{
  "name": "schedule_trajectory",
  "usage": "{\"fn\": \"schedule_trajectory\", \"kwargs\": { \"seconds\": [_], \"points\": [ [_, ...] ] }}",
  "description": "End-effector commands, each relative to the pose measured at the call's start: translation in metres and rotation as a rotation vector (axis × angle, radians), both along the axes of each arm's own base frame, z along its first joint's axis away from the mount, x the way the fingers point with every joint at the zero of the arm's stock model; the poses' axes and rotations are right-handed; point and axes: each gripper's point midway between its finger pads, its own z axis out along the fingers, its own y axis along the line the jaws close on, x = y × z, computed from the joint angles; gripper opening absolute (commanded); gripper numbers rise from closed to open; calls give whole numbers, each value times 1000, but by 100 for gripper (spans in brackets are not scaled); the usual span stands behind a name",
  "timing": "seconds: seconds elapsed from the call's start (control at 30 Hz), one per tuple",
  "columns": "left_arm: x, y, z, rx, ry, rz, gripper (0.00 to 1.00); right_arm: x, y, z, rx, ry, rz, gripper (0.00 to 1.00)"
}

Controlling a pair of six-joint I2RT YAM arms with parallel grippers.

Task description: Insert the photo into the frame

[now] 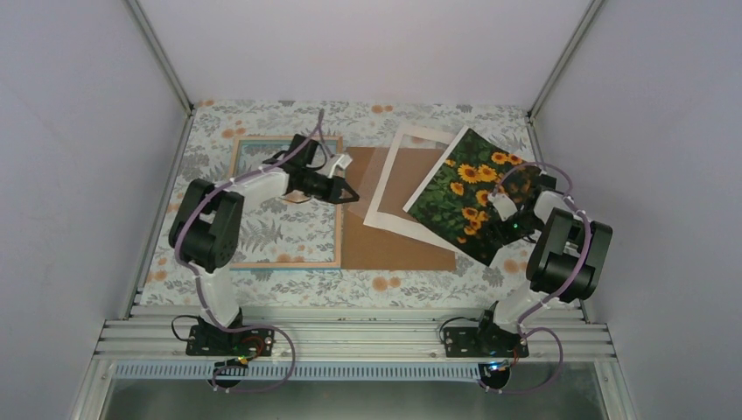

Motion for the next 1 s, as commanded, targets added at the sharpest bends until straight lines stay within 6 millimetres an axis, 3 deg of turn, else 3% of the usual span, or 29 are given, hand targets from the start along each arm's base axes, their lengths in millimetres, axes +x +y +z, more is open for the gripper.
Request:
{"fn": "schedule_trajectory", "kwargs": {
  "seconds": [0.0, 0.13, 0.27, 0.4, 0.53, 0.73, 0.77, 0.97],
  "points": [
    [-4, 42, 3, 28, -42, 50, 2, 6, 19, 14, 63, -21, 38, 78],
    [-12, 73, -16, 40, 19, 106, 2, 17, 37, 31, 77, -73, 73, 78],
    [-14, 91, -20, 25, 44, 160, 2, 25, 61, 51, 114, -118, 124, 78],
    [-22, 111, -33, 61, 82, 185, 2, 30, 101, 67, 165, -158, 215, 77],
    [-31, 115, -42, 52, 120, 181, 2, 37, 149, 72, 228, -173, 300, 74],
    [-35, 116, -53, 39, 169, 178, 4, 50, 201, 64, 266, -166, 382, 70],
    [-35, 117, -53, 36, 174, 178, 5, 50, 207, 52, 267, -139, 391, 70],
    [-22, 125, -58, 50, 174, 164, 27, 46, 219, 10, 225, -77, 434, 68]
  ]
}}
